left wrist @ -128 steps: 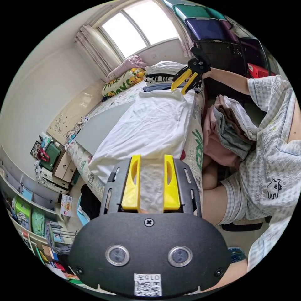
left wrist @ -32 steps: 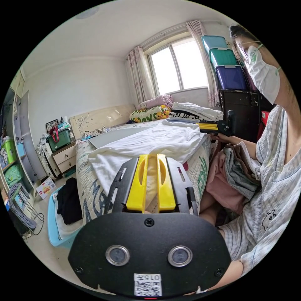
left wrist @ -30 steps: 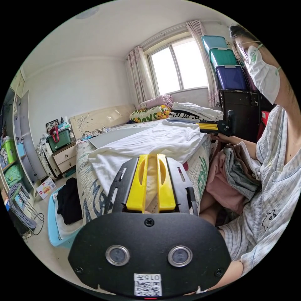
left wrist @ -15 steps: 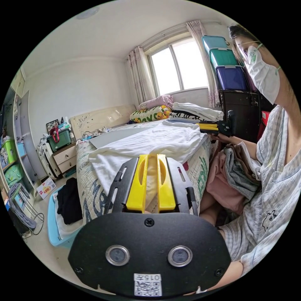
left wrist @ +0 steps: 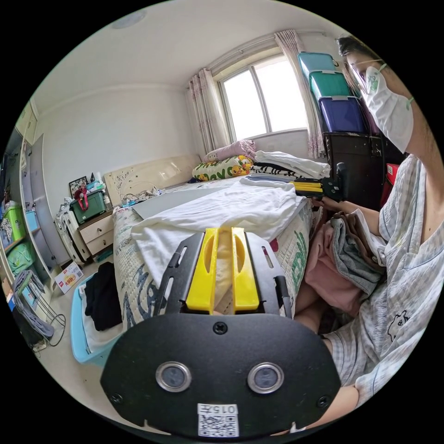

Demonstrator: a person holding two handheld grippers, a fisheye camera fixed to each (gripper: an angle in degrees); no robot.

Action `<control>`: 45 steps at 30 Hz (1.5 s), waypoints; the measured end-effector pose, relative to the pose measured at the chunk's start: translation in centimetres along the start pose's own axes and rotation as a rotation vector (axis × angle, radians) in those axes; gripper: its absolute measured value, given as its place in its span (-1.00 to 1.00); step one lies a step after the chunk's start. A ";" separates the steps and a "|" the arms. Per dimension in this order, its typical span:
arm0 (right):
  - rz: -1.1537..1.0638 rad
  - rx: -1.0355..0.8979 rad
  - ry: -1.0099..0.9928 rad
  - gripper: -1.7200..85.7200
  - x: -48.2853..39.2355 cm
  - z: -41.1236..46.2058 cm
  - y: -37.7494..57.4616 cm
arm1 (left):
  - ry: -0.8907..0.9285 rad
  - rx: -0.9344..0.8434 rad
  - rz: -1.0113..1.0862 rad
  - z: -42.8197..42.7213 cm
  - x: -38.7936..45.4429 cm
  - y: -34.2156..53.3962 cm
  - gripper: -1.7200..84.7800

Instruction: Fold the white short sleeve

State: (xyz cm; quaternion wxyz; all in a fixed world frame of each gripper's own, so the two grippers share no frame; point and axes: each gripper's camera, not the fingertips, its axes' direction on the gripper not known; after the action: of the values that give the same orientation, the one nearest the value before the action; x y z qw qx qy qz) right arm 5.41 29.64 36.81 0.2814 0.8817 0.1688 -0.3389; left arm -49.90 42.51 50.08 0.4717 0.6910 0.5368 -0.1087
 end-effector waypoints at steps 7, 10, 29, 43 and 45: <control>0.029 -0.017 -0.034 -0.92 2.2 -1.8 -1.4 | -0.004 -0.009 -0.001 1.8 0.6 0.8 -0.93; 0.125 -0.047 -0.127 -0.92 5.6 -3.3 -3.1 | -0.051 -0.058 0.048 2.0 2.4 0.1 -0.95; 0.187 -0.074 -0.389 -0.86 16.3 -9.5 -9.7 | 0.056 -0.192 0.235 11.1 4.8 2.8 -0.79; 0.284 -0.157 -0.352 -0.97 25.4 -11.2 -20.1 | 0.008 -0.205 0.202 16.0 -0.4 7.9 -0.94; 0.319 -0.148 -0.292 -0.97 28.7 -9.0 -24.1 | -0.072 -0.164 0.166 17.9 -4.5 6.6 -0.94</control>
State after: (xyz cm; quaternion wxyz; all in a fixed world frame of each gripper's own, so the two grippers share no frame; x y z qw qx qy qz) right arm 18.64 57.16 13.23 0.4167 0.8158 0.0091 -0.4009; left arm -39.73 25.98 47.02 0.5528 0.6879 0.4676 -0.0497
